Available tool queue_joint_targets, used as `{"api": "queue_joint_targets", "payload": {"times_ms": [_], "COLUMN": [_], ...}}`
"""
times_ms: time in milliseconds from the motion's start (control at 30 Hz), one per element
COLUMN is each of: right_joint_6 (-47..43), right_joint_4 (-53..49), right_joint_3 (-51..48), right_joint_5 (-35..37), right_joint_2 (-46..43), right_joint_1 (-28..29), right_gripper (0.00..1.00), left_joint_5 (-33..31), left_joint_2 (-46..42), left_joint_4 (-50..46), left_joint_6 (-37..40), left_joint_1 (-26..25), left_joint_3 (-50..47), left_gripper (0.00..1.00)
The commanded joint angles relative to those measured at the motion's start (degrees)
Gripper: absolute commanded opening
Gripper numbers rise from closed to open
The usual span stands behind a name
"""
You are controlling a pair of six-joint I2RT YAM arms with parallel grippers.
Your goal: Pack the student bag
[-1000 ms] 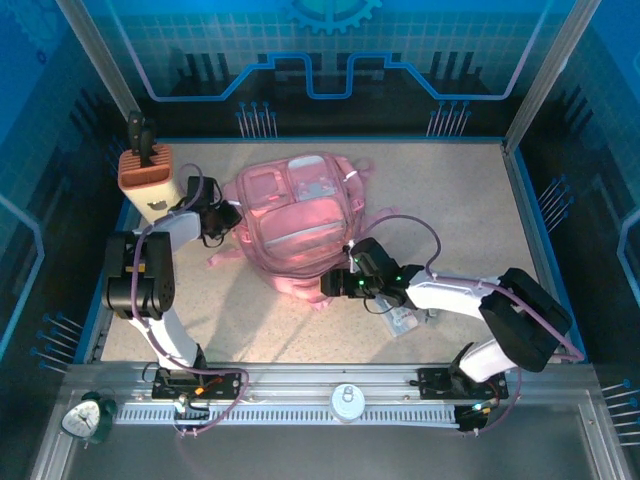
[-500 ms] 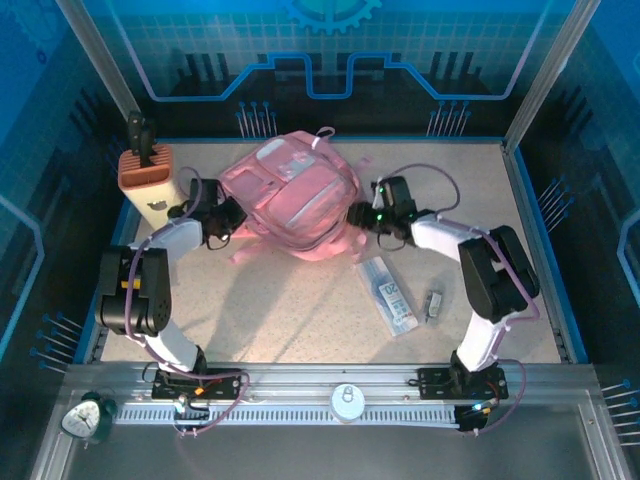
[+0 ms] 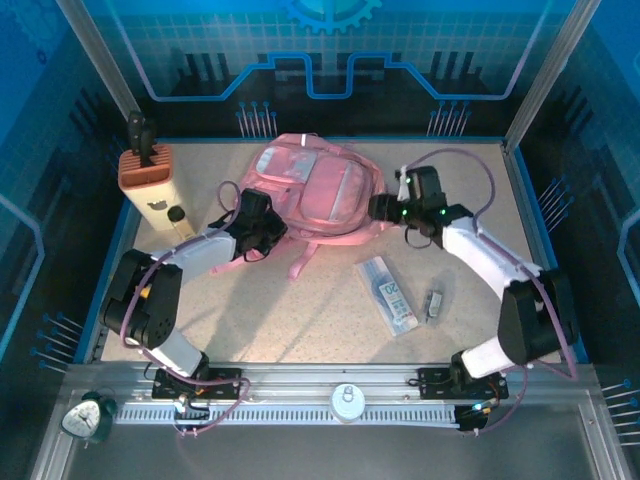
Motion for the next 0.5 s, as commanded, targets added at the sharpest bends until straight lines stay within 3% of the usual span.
{"api": "queue_joint_targets", "payload": {"times_ms": [0,100,233,467], "right_joint_6": [-2.94,-1.14,0.99,2.63], "right_joint_4": [-2.89,1.43,14.81,30.69], "right_joint_3": [-5.44,-8.36,-13.70,-12.06], "right_joint_5": [2.11,2.99,4.52,10.76], "right_joint_2": [-3.10,-3.54,-0.32,11.39], "right_joint_1": [9.56,17.18,24.85,30.82], "right_gripper": [0.71,0.68,0.64,0.60], "left_joint_5": [-0.15,-0.84,-0.97,0.23], "left_joint_2": [-3.63,-4.61,-6.35,-8.46], "left_joint_4": [0.54,1.28,1.69,3.54], "left_joint_6": [-5.51,-7.85,-9.34,-11.70], "left_joint_1": [-3.70,-5.96,-7.75,-9.69], "left_joint_3": [-1.40,-2.45,-3.16,-5.16], "left_gripper": [0.00,0.00,0.00,0.00]}}
